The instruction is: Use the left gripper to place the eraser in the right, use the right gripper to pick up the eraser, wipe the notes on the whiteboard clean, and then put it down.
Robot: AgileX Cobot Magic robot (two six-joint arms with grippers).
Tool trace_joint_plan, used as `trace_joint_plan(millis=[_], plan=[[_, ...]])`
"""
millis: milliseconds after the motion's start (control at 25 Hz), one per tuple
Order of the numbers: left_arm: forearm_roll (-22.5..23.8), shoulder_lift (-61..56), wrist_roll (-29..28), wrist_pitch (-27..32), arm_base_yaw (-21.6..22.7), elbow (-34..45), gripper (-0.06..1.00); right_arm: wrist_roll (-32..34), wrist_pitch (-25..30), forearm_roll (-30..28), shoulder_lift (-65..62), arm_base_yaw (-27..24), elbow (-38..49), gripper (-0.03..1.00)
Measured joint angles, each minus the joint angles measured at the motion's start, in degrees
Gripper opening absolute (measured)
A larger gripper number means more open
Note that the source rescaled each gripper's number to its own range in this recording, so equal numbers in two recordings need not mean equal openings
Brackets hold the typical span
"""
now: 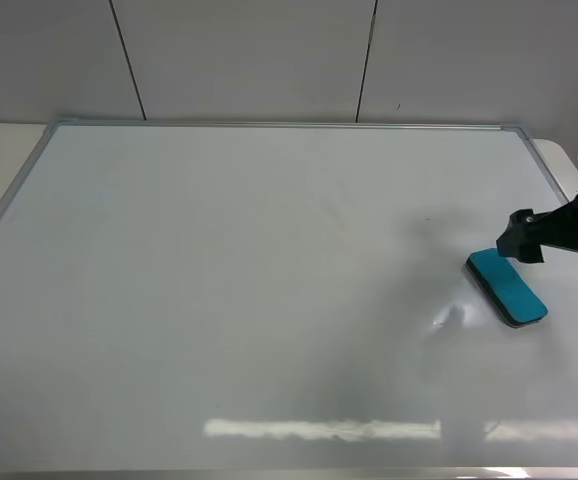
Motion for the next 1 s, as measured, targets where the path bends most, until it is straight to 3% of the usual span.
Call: trace_joint_plan(millis=[280,680,800,1000], plan=[[0.0,0.0,0.0,0.0,0.0,0.0,1.0,0.2,2.0,0.4,-20.0,0.0,0.0,1.0],[0.0,0.0,0.0,0.0,0.0,0.0,1.0,0.6,8.0,6.5,-61.3,0.0,0.0,1.0],[0.0,0.0,0.0,0.0,0.0,0.0,1.0,0.6,13.8,7.3,-70.8,0.0,0.0,1.0],[0.0,0.0,0.0,0.0,0.0,0.0,1.0,1.1,31.2,6.7,-76.9,0.1,0.0,1.0]])
